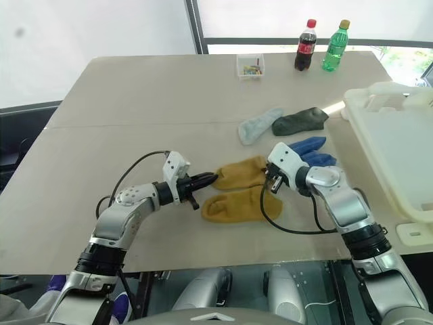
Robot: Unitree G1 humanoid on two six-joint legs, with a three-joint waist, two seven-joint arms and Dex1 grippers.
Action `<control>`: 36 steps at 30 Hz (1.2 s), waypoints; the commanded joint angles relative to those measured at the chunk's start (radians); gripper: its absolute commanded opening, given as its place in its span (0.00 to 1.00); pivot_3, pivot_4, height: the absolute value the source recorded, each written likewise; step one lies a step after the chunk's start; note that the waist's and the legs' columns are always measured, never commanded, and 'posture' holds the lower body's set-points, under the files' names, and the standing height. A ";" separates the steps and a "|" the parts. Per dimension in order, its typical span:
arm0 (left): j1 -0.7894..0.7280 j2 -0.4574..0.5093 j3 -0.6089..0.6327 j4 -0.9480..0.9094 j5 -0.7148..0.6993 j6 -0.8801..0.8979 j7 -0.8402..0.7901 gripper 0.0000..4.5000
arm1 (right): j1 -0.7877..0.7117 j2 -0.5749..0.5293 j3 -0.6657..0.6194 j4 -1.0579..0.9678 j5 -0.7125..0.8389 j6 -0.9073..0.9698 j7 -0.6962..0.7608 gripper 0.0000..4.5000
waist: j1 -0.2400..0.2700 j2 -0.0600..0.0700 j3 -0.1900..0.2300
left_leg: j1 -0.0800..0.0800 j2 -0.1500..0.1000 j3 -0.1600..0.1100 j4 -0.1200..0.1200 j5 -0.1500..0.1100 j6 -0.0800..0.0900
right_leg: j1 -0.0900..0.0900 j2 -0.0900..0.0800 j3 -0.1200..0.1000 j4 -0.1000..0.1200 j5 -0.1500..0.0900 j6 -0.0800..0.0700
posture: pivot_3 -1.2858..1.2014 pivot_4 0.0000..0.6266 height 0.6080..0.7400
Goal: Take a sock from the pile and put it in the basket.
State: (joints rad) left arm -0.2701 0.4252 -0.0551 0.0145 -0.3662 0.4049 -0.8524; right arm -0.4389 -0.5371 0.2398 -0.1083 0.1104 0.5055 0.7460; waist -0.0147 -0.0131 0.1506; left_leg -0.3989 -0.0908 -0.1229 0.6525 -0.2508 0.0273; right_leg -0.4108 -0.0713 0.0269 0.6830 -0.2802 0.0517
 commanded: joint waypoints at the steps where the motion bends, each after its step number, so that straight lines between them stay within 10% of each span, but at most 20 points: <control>1: 0.013 0.009 0.080 -0.143 -0.200 0.045 -0.123 0.01 | -0.004 -0.028 -0.095 -0.177 0.112 0.045 0.058 0.00 | -0.001 0.000 0.000 | -0.001 0.000 0.000 0.000 0.000 0.000 | -0.001 0.000 0.000 0.000 0.000 0.000 | 0.52 0.24 1.00; 15: 0.085 0.222 0.145 -0.276 -0.451 0.320 -0.260 0.01 | 0.120 -0.108 -0.229 -0.541 0.447 0.352 0.058 0.00 | 0.001 0.000 0.000 | -0.001 0.001 -0.001 -0.001 0.000 0.000 | 0.001 0.000 -0.001 -0.002 0.000 0.000 | 0.52 0.24 1.00; 36: 0.132 0.260 0.083 -0.242 -0.312 0.295 -0.172 0.01 | 0.259 -0.180 -0.034 -0.430 0.192 0.203 -0.008 0.00 | 0.005 0.000 0.000 | 0.000 0.001 -0.001 -0.001 0.000 0.000 | 0.001 0.000 -0.001 -0.003 0.000 0.000 | 0.52 0.24 1.00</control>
State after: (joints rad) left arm -0.1398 0.6823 0.0262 -0.2240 -0.6980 0.7328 -1.0246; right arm -0.1803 -0.7168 0.2141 -0.5003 0.3161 0.7296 0.7496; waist -0.0101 -0.0133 0.1511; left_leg -0.3989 -0.0899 -0.1235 0.6512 -0.2510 0.0276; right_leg -0.4099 -0.0714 0.0264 0.6801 -0.2800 0.0519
